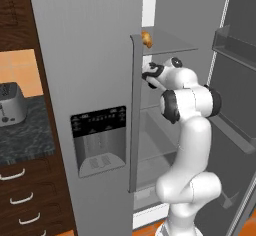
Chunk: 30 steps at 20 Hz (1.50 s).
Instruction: Place one avocado and one chicken drumstick in each tupperware on the nearby counter, to pack two identical lunches.
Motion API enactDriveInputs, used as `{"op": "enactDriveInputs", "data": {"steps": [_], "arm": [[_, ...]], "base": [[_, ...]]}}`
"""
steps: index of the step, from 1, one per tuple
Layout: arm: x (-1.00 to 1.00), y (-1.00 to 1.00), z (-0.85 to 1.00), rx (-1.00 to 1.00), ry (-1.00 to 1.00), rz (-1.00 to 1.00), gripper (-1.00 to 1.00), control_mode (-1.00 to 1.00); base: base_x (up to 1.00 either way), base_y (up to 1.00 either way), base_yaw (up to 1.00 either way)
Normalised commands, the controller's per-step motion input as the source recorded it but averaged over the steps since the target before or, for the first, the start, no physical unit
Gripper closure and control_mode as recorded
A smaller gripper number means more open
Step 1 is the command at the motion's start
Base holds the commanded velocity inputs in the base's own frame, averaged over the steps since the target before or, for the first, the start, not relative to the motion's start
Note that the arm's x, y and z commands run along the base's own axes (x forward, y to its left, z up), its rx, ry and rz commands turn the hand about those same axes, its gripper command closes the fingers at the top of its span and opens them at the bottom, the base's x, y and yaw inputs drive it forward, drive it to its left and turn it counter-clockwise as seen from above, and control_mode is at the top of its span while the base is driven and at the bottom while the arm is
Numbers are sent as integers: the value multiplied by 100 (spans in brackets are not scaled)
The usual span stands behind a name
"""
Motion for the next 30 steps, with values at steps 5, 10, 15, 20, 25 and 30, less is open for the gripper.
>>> {"op": "enactDriveInputs", "data": {"steps": [5,10,15,20,25,30], "arm": [[-100,-7,14,-11,-3,21,100,-100],[-99,1,95,-16,0,20,100,-100],[-100,28,82,-20,2,12,100,-100],[-100,41,39,-24,14,10,100,-100],[-100,-1,0,-7,15,2,100,-100],[-100,-9,2,0,8,0,100,-100]], "base": [[0,0,0],[0,0,0],[0,0,0],[0,0,0],[0,0,0],[0,0,0]]}}
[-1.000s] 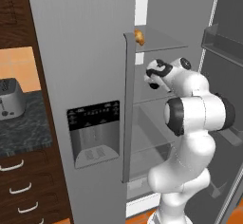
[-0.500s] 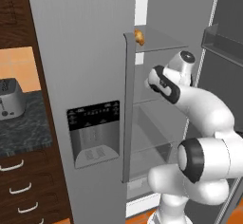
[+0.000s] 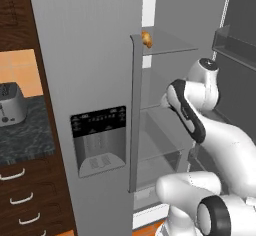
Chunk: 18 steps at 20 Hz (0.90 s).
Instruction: Place one avocado and one chicken drumstick in each tupperware on the nearby counter, to pack two identical lunches.
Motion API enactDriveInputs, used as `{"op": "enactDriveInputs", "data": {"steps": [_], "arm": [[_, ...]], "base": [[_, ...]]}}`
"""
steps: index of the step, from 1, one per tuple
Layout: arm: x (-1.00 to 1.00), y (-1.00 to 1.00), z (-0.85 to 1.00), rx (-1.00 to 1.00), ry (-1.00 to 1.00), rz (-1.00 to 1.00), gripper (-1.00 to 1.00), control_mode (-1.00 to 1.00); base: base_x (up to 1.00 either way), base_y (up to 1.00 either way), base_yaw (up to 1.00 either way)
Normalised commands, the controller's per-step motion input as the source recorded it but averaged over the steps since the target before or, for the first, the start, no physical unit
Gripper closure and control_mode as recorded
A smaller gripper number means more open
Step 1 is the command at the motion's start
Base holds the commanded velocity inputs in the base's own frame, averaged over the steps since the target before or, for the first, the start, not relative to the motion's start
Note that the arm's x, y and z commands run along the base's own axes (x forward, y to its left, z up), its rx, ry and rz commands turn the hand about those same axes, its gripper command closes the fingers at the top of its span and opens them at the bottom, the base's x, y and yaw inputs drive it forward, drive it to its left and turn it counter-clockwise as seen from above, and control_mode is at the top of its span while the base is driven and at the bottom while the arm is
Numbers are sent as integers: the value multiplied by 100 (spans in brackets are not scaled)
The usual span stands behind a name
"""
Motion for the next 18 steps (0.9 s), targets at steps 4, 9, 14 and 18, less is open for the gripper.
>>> {"op": "enactDriveInputs", "data": {"steps": [4,9,14,18], "arm": [[-100,-6,-3,0,2,0,100,-100],[-90,0,0,0,0,0,100,-100],[-34,0,0,0,0,0,100,100],[0,0,0,0,0,0,100,100]], "base": [[0,0,0],[0,0,0],[-56,0,0],[-68,69,0]]}}
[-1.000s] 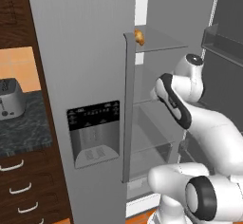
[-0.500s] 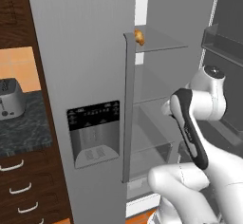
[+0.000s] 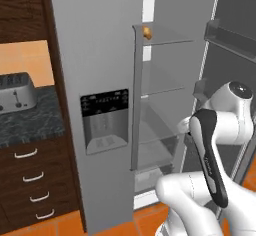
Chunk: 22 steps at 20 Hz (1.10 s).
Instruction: Place one avocado and one chicken drumstick in each tupperware on the nearby counter, to pack two identical lunches.
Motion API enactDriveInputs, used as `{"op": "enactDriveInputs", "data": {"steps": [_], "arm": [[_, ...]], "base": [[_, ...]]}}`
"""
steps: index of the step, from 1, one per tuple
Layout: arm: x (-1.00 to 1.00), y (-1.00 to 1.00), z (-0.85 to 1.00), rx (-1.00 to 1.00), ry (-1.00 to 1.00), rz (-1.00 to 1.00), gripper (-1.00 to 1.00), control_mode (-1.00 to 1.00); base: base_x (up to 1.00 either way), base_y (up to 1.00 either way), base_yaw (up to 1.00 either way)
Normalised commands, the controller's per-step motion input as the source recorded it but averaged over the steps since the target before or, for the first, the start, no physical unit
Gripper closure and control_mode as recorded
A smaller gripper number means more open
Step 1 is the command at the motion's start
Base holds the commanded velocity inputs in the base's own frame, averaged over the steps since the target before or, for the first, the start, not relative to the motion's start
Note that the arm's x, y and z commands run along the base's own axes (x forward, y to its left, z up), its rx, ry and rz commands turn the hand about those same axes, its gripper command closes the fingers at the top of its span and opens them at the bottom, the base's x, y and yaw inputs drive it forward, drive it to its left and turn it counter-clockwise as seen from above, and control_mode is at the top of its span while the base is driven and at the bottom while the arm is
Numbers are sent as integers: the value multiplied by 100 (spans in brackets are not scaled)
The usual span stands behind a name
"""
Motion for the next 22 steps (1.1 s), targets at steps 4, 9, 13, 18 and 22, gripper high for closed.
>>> {"op": "enactDriveInputs", "data": {"steps": [4,9,13,18,22], "arm": [[0,0,0,0,0,0,100,100],[0,0,0,0,0,0,100,100],[0,0,0,0,0,0,100,100],[0,0,0,0,0,0,100,100],[0,0,0,0,0,0,100,100]], "base": [[-39,100,0],[-30,100,0],[-24,100,0],[-13,100,0],[0,100,0]]}}
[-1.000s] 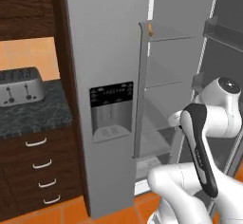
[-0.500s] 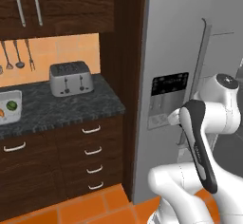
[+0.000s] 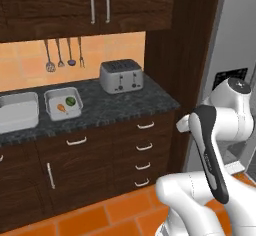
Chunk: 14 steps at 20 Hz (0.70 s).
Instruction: Place one avocado and one chicken drumstick in each tupperware on the nearby counter, to pack two identical lunches.
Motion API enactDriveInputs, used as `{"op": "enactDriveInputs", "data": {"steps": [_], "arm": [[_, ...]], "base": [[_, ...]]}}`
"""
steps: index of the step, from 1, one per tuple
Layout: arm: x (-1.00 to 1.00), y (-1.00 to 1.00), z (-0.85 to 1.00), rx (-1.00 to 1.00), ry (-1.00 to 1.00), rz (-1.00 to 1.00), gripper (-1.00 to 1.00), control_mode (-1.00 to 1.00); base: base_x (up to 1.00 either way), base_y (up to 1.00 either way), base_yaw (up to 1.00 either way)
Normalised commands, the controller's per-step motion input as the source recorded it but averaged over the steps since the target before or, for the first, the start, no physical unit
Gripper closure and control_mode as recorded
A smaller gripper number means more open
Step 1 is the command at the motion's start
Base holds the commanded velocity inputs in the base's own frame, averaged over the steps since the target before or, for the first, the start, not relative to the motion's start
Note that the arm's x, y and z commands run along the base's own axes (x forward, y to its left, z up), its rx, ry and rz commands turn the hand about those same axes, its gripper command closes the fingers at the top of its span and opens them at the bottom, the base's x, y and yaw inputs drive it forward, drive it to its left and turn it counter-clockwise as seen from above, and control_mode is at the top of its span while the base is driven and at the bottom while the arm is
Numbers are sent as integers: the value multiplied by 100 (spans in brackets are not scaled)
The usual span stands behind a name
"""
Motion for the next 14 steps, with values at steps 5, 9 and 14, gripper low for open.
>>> {"op": "enactDriveInputs", "data": {"steps": [5,9,14], "arm": [[0,0,0,0,0,0,100,100],[0,0,0,0,0,0,100,100],[0,0,0,0,0,0,100,100]], "base": [[22,100,0],[50,100,0],[55,100,0]]}}
